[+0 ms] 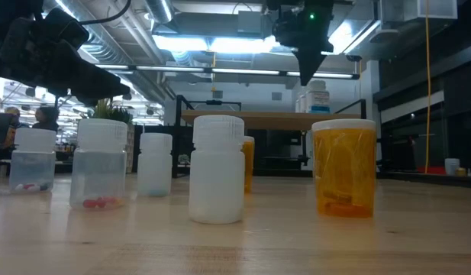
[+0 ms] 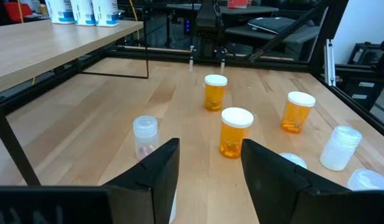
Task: Pick and place medicine bottles onto shelf by color
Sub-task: Put the white supplement bottle on the shelf aligned with the other white supplement bottles, then put the top right orange pill bottle on the shelf
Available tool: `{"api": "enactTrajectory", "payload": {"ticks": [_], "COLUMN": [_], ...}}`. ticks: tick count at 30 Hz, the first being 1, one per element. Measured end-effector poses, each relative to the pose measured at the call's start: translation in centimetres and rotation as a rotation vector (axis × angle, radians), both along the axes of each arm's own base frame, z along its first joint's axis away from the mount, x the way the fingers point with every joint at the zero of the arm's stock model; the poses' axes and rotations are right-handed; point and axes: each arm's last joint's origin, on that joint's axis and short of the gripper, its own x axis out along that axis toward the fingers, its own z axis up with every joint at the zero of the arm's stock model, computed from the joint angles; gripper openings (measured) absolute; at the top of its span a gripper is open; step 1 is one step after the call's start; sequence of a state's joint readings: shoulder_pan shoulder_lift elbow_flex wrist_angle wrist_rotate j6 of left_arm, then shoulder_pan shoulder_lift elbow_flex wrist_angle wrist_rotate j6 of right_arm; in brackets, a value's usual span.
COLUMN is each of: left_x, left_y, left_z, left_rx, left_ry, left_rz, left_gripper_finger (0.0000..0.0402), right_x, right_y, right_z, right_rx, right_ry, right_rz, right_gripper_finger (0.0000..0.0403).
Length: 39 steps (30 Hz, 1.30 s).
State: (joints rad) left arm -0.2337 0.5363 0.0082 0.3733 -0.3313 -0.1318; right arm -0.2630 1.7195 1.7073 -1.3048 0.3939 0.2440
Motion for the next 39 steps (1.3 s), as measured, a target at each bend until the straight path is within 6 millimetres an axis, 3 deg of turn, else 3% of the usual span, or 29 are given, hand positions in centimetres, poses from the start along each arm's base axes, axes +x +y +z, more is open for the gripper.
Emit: {"api": "enactTrajectory", "payload": {"ticks": [10,19,30,39], "left_x": [0.0,0.0,0.0,0.0], "left_y": [0.0,0.0,0.0,0.0], "left_z": [0.0,0.0,0.0,0.0], "left_rx": [0.003,0.003,0.0,0.002], "left_ry": [0.0,0.001,0.0,0.0], "left_rz": [-0.001,0.0,0.0,-0.001], "left_gripper_finger": [0.0165,0.0165,0.0165,0.0165], "right_x": [1.0,2.2,3.6,2.1], "right_y": [4.0,7.3,9.8,12.5], "right_z": [-0.1,0.2,0.8,0.1], "right_rx": [0.122,0.121,0.1,0.163], "right_ry": [-0.046,-0.135,-0.275,-0.144], "right_rz": [0.101,0.194,0.301,0.274], "right_gripper_finger": [0.0012,0.0012,0.0012,0.0012]}}
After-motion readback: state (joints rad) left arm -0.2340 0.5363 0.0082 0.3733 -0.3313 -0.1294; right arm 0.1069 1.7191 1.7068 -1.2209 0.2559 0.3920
